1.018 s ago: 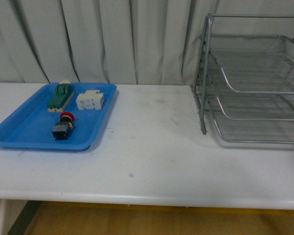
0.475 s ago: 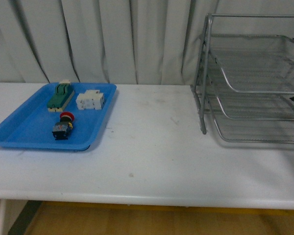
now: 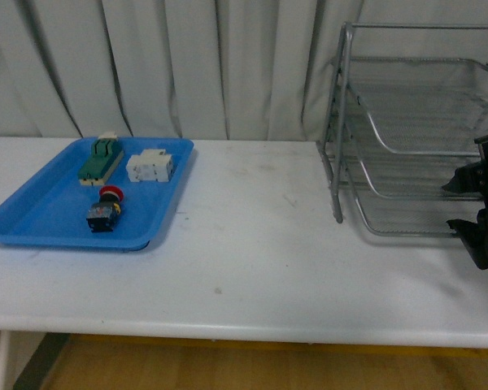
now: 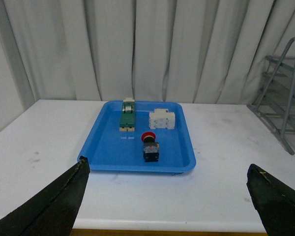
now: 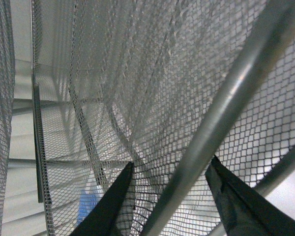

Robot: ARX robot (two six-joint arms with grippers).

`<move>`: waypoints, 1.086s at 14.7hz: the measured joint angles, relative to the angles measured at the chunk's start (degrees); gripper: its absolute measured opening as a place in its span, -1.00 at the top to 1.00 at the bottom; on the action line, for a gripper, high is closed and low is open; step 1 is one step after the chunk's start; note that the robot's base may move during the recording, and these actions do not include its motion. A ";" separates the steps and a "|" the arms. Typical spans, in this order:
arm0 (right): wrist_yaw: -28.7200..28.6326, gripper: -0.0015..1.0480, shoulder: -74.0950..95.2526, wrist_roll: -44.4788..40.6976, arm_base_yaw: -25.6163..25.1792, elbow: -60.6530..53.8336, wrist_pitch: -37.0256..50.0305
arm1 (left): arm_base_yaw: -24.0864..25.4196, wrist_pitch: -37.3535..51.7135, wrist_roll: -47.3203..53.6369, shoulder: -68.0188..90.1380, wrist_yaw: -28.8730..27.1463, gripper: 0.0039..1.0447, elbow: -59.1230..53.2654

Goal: Place button on rack with both arms

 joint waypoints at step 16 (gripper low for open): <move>-2.49 0.19 -10.05 0.15 0.52 -39.28 29.42 | 0.00 0.00 0.00 0.00 0.00 -0.88 0.00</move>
